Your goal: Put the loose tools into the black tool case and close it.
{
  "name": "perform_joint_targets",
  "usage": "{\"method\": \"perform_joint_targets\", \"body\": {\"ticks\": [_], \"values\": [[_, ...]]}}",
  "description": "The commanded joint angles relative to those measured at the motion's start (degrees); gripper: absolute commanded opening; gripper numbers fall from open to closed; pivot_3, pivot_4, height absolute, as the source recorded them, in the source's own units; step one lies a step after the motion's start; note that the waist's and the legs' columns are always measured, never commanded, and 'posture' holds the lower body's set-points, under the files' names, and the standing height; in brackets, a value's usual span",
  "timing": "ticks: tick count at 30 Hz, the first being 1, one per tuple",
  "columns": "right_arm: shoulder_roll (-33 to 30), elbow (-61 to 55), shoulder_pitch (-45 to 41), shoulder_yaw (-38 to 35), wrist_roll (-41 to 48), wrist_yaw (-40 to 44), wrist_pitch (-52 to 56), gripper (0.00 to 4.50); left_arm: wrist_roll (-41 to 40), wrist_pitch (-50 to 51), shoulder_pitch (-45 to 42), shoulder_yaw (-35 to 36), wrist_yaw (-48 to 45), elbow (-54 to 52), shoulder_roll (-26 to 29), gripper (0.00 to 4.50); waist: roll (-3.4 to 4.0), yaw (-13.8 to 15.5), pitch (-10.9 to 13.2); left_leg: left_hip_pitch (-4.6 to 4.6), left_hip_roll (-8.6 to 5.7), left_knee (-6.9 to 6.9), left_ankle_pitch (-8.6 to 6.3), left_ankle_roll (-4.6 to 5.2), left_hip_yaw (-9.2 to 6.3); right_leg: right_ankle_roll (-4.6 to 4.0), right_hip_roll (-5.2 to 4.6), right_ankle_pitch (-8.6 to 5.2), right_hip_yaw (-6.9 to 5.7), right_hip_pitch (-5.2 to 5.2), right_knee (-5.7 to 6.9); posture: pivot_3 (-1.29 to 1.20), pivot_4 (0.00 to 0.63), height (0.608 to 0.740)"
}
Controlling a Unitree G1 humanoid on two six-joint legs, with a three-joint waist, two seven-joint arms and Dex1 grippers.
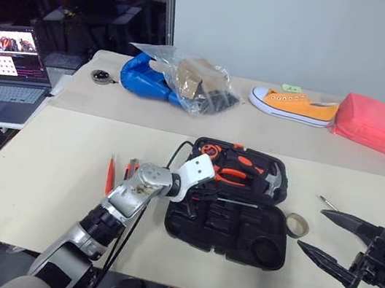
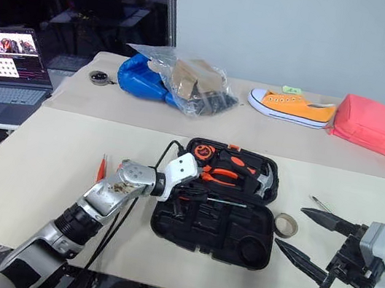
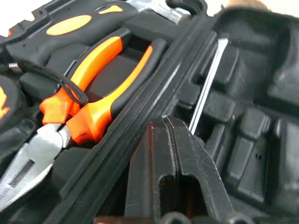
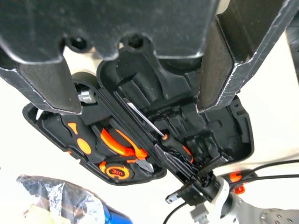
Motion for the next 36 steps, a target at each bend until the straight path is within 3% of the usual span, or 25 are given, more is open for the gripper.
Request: {"method": "perform_joint_targets", "body": {"ticks": [1,7,10,15,18,22,28,31,36], "values": [[-0.6,-1.4,-0.5,-1.4,0.8,-0.6,0.3,4.50,5.3,-3.0,0.5,-5.4,-3.7,7.0,3.2,0.03,0.02,-0.1,-0.1,0.02,0.00,0.00,0.00,0.00,0.00,0.00,0.00,0.00,-0.01,0.03,-0.01,0.00,0.150,0.740],[-0.4,-1.3,-0.7,-0.2,0.2,-1.2,0.1,4.50,13.0,-16.1,-1.6,-10.1,-4.4,13.4,5.5,0.03,-0.04,-1.0,-0.3,0.50,0.02,-0.02,-0.04,0.01,-0.02,-0.02,-0.01,-0.03,-0.04,0.78,-0.13,0.00,0.150,0.740],[-0.2,-1.3,-1.0,0.4,-0.3,-2.1,0.1,4.50,13.1,-19.1,-1.3,-9.2,-3.9,14.9,4.5,0.03,-0.05,-1.2,-0.3,0.95,0.03,-0.02,-0.04,0.01,-0.01,-0.07,-0.02,-0.06,0.06,1.08,-0.14,0.00,0.150,0.740],[1.4,-1.0,-3.0,1.1,-1.3,-8.2,1.6,4.50,1.3,-19.2,-0.4,2.6,-5.5,6.6,2.3,0.03,-0.04,-1.4,-0.3,1.12,0.12,-0.09,-0.06,-0.01,-0.02,-0.40,-0.04,-0.25,0.18,1.38,-0.16,0.00,0.150,0.740],[1.1,-0.5,-2.3,0.7,-2.5,-11.5,4.6,4.50,-11.1,-8.1,-0.3,11.1,-7.6,-4.8,2.6,0.03,0.09,-1.2,-0.2,0.71,0.13,-0.08,-0.04,0.02,0.06,-0.03,-0.03,-0.02,0.15,0.67,-0.09,0.00,0.150,0.740],[-2.7,-0.8,-0.3,-0.5,-3.8,-13.2,10.8,4.50,-22.6,5.9,0.1,17.0,-10.6,-17.2,7.8,1.22,0.41,-0.9,-0.4,-0.43,0.10,-0.02,-0.04,0.03,0.05,-0.02,0.02,-0.01,-0.04,-0.27,-0.08,0.00,0.150,0.740],[-10.0,4.9,-0.4,-1.3,-10.9,-14.1,14.2,4.50,-34.2,17.6,3.5,22.4,-10.1,-30.9,14.4,3.31,0.35,-0.7,-0.4,-0.52,-0.11,0.10,-0.24,0.21,-0.03,0.02,-0.13,-0.06,0.07,-0.23,-0.16,0.00,0.150,0.740],[-12.6,10.9,-1.3,-1.1,-13.9,-14.1,15.2,4.50,-38.0,21.4,5.2,23.0,-7.2,-35.9,15.0,4.41,0.12,-0.6,-0.2,-0.48,-0.19,0.12,-0.24,0.22,-0.05,0.19,-0.22,-0.15,0.07,-0.19,-0.15,0.00,0.150,0.740],[-20.0,17.8,-8.1,8.5,-22.9,-18.8,20.2,4.50,-42.7,24.5,5.2,23.9,-6.4,-38.9,17.2,4.41,0.09,-0.9,-0.1,-0.27,-0.32,0.18,-0.19,0.29,-0.05,0.21,-0.27,-0.12,0.22,-0.09,-0.11,0.00,0.150,0.740]]}}
